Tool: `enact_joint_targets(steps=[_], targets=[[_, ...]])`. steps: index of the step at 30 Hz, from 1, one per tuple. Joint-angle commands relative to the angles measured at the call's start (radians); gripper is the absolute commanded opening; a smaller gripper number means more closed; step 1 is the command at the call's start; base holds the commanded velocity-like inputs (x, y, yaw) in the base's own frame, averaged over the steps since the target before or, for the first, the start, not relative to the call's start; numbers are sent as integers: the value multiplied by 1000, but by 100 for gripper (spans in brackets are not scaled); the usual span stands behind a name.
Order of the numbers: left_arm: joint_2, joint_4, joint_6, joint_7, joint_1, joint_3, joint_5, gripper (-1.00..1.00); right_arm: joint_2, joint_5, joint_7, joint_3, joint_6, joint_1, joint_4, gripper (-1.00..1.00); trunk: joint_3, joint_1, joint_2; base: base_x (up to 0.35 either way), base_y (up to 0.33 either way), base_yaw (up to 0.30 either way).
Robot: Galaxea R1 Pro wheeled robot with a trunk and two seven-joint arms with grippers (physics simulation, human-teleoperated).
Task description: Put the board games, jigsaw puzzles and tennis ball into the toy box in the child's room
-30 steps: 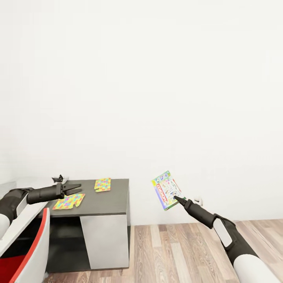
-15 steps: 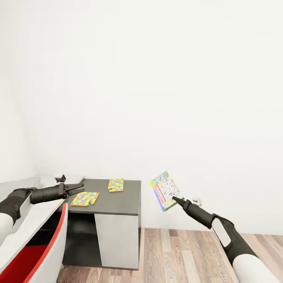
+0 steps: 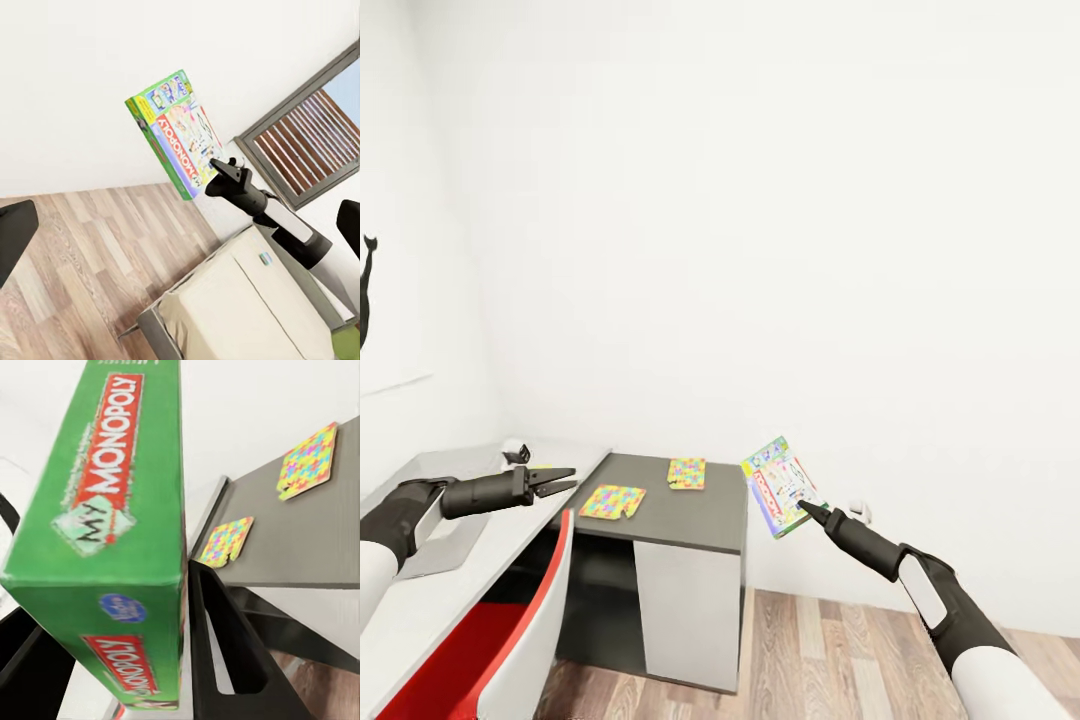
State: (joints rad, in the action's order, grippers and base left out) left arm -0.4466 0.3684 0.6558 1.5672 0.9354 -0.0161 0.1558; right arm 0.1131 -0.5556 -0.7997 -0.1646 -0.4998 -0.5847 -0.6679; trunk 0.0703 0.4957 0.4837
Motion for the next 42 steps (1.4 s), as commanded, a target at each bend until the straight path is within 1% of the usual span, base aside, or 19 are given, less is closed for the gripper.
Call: enact_joint_targets(steps=[1, 12, 18, 31, 35, 42], targets=[[0, 0, 11, 4, 0, -1, -1, 100, 0, -7, -1, -2, -8, 0, 0, -100, 4, -4, -7, 0, 0, 231], [0, -4, 7, 4, 0, 1, 1, 100, 5, -8, -3, -3, -8, 0, 0, -100, 51, -46, -84, 0, 0, 231], [-1, -6, 7, 4, 0, 0, 1, 100, 0, -8, -3, -2, -8, 0, 0, -100, 57, -46, -84, 0, 0, 231], [0, -6, 7, 4, -6, 1, 1, 100, 0, -8, -2, -3, -9, -1, -2, -100, 70, -46, -84, 0, 0, 236], [0, -6, 7, 4, -6, 1, 1, 100, 1, -9, -2, -3, -11, -1, -2, -100, 70, -46, -84, 0, 0, 268], [0, -6, 7, 4, -6, 1, 1, 100, 1, -8, 0, 2, -15, -1, -2, -100, 62, -46, -84, 0, 0, 215]])
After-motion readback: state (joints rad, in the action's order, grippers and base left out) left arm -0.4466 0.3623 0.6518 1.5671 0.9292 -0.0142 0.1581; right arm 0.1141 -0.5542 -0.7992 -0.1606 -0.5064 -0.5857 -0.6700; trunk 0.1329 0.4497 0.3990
